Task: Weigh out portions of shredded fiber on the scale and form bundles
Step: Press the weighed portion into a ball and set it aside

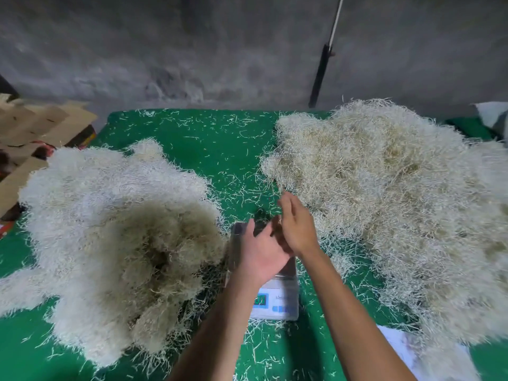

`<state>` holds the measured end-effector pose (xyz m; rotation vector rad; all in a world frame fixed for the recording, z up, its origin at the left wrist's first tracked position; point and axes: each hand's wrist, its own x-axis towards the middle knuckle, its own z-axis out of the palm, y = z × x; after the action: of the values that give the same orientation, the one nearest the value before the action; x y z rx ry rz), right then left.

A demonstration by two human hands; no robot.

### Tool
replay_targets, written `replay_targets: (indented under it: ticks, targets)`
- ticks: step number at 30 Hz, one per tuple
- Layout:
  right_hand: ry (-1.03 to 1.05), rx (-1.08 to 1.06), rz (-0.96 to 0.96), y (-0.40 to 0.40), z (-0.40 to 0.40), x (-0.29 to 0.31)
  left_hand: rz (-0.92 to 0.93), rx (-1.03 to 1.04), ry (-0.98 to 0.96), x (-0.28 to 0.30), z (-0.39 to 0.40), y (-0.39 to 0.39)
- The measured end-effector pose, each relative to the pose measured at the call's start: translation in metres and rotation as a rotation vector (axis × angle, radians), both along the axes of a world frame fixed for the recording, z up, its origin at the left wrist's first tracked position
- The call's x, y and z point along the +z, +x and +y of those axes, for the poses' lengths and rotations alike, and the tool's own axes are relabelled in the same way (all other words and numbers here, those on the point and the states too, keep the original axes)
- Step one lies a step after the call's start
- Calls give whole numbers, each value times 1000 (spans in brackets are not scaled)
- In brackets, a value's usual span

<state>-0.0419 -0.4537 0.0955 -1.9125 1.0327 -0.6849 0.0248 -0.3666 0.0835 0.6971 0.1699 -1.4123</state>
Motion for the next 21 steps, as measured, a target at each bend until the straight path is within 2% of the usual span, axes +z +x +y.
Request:
replay_targets:
  ticks: [3, 9, 11, 13, 15, 19, 21]
  targets:
    - [-12, -71, 97, -38, -36, -33, -115, -44, 132, -6, -39, -17]
    - [-385, -64, 546, -80, -141, -87, -254, -112, 218, -40, -127, -20]
    - [-333, 1, 694, -80, -165, -107, -313, -183, 251, -56, -153, -21]
    - [-263, 62, 744, -74, -169, -127, -359, -229, 307, -70, -172, -24]
    - [-255, 26, 667, -68, -163, -141, -412, -249, 334, -87, -188, -26]
    - [-65, -200, 200, -62, -146, -137, -585, -294, 282, -104, -198, -27]
    - [15, -222, 32, -58, -136, -120, -715, -307, 264, -102, -194, -27]
